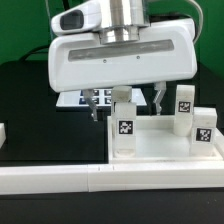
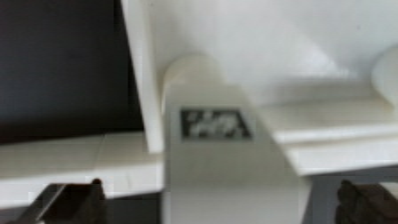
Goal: Assemble square table
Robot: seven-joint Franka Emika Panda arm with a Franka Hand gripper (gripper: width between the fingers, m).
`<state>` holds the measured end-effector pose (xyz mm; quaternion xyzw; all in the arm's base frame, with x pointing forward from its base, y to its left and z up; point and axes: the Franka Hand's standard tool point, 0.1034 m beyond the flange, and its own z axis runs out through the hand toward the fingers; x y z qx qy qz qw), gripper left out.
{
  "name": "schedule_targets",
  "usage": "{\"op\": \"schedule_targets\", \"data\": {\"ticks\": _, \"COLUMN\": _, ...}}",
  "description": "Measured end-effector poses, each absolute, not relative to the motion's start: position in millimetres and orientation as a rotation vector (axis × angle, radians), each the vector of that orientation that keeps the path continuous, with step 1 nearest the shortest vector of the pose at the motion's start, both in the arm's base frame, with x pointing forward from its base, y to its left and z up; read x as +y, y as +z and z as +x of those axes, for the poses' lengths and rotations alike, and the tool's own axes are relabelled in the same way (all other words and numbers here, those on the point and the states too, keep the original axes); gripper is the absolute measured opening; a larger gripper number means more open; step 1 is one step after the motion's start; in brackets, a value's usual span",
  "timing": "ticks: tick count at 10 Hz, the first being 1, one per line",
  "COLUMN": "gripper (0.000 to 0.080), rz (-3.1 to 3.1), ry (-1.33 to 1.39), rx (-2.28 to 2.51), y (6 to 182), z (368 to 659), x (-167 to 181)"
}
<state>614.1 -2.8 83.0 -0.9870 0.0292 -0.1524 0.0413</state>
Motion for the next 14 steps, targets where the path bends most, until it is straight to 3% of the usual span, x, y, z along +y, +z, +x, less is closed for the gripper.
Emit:
{"op": "schedule_targets", "data": {"ticks": 2, "gripper": 0.0649, "rz": -2.974, "ry": -0.166, "rx": 0.158, "y": 81.2, "z": 610.2, "x": 5.6}}
{"op": "schedule_targets", "data": {"ticks": 6, "gripper": 0.0649, "rz": -2.953, "ry": 0.023, "rx": 0.150, "y": 79.1, "z": 616.9, "x": 10.1}}
{"op": "schedule_targets", "data": {"ticks": 7, "gripper": 0.0503, "rz": -2.952, "ry": 0.028, "rx": 0.177, "y": 78.5, "z": 616.4, "x": 10.1}}
{"op": "schedule_targets", "data": {"ticks": 8, "gripper": 0.0503, "rz": -2.950, "ry": 0.030, "rx": 0.200, "y": 78.5, "z": 616.4, "x": 10.1}}
{"op": "schedule_targets", "data": {"ticks": 9, "gripper": 0.0364, "rz": -2.941, "ry": 0.040, "rx": 0.316, "y": 78.4, "z": 616.3, "x": 9.7}}
{"op": "schedule_targets", "data": {"ticks": 10, "gripper": 0.0298, "rz": -2.931, "ry": 0.047, "rx": 0.442, "y": 78.1, "z": 616.5, "x": 5.6}}
{"op": "schedule_targets", "data": {"ticks": 14, "gripper": 0.0297, "rz": -2.840, "ry": 0.084, "rx": 0.855, "y": 77.7, "z": 618.0, "x": 7.4}}
